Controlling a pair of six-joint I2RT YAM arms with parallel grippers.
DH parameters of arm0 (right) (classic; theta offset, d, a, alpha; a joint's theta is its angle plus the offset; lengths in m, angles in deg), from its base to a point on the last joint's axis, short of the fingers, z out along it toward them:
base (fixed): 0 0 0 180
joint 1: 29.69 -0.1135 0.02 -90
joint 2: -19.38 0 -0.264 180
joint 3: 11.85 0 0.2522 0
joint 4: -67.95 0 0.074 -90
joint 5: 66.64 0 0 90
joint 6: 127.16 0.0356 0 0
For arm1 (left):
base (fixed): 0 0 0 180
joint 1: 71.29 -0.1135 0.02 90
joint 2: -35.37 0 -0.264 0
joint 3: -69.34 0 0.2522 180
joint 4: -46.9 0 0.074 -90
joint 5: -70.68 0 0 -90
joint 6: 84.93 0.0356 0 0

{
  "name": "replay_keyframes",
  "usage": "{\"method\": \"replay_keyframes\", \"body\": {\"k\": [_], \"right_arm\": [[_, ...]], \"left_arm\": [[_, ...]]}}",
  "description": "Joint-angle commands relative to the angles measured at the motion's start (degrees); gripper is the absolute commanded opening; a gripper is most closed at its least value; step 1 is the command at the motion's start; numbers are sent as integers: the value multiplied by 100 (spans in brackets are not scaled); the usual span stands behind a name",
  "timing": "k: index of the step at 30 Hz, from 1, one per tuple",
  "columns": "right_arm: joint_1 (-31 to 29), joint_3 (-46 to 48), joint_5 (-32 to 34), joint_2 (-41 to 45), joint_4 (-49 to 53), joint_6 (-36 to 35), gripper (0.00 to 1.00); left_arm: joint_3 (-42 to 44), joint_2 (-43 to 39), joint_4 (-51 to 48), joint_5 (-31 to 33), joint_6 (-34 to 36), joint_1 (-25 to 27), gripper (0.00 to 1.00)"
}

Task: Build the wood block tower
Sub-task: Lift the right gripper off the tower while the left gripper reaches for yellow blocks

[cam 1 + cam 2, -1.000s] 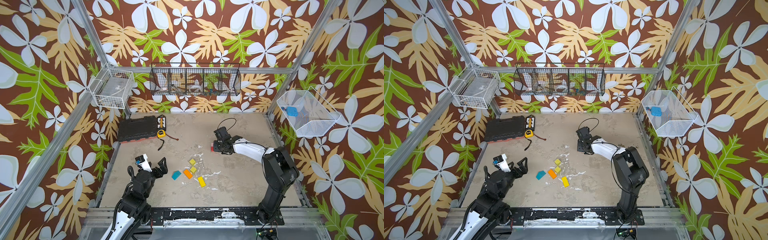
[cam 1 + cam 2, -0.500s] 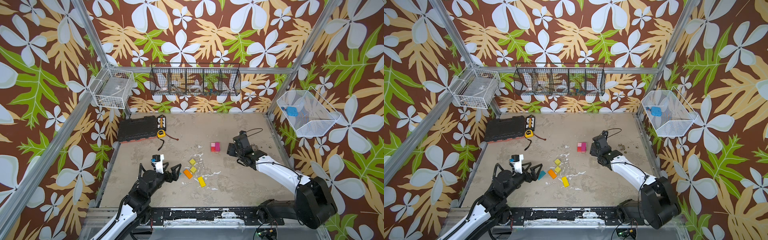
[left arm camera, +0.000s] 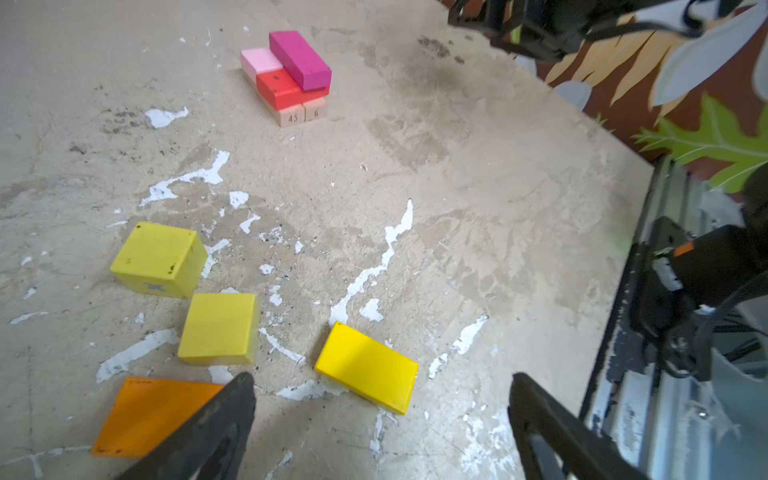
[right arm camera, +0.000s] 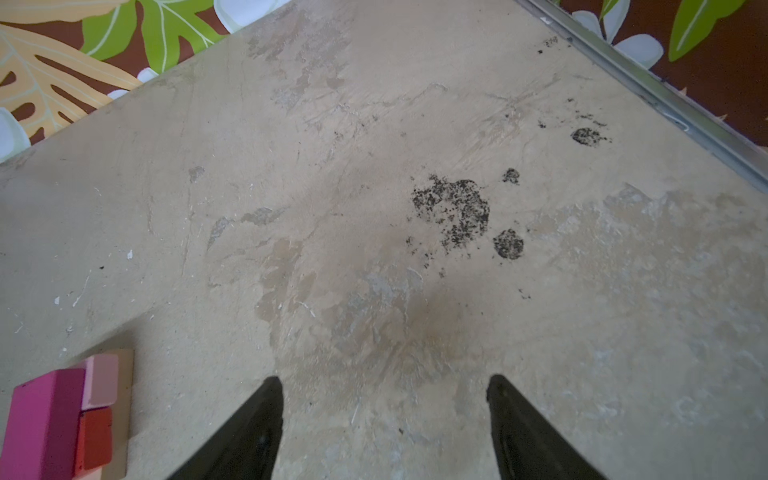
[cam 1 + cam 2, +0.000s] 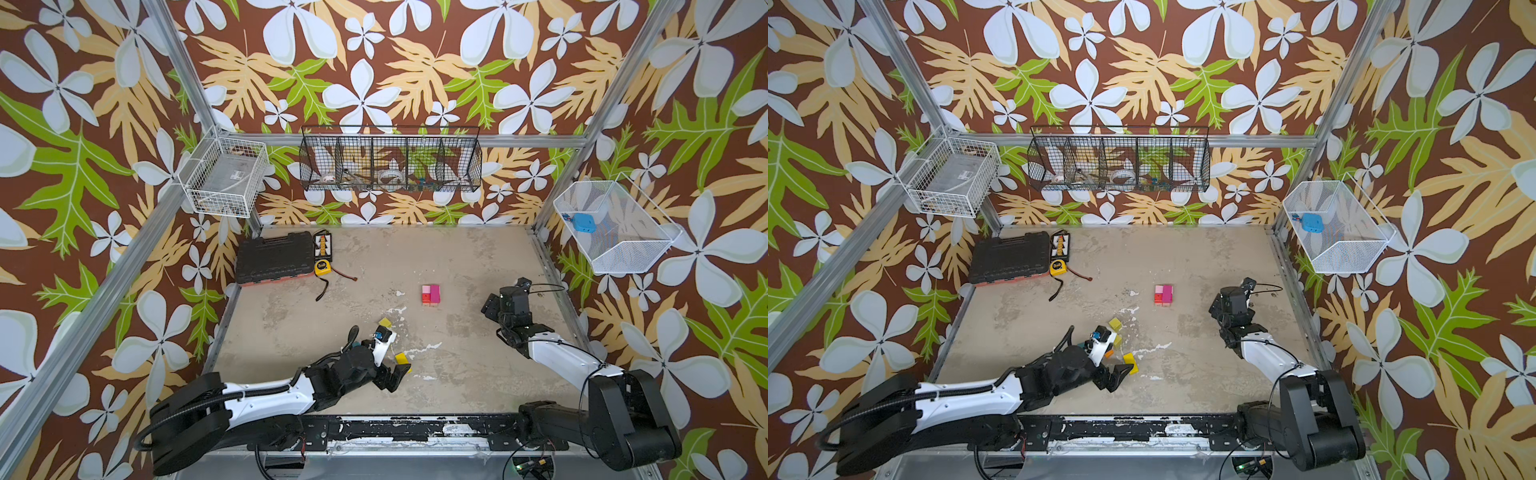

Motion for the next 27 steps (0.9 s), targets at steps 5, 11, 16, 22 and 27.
{"method": "replay_keyframes", "body": {"k": [5,11,16,22,27], "right_arm": [[9,4,-97,-65,-352,-33,79],[9,-86,-146,-208,-308,-59,79],[10,-93,-133,-227,-326,-51,79],[10,-129,-125,-276,-318,-51,79],[1,-190,-120,-351,-276,-55,78]], "left_arm": [[-227,555,199,232,277,16,100],[-396,1048,239,-76,279,13,100],[-561,1491,160,-85,201,22,100],[-625,1673,150,-89,187,99,100],[-661,1661,146,-66,245,338,98]]}}
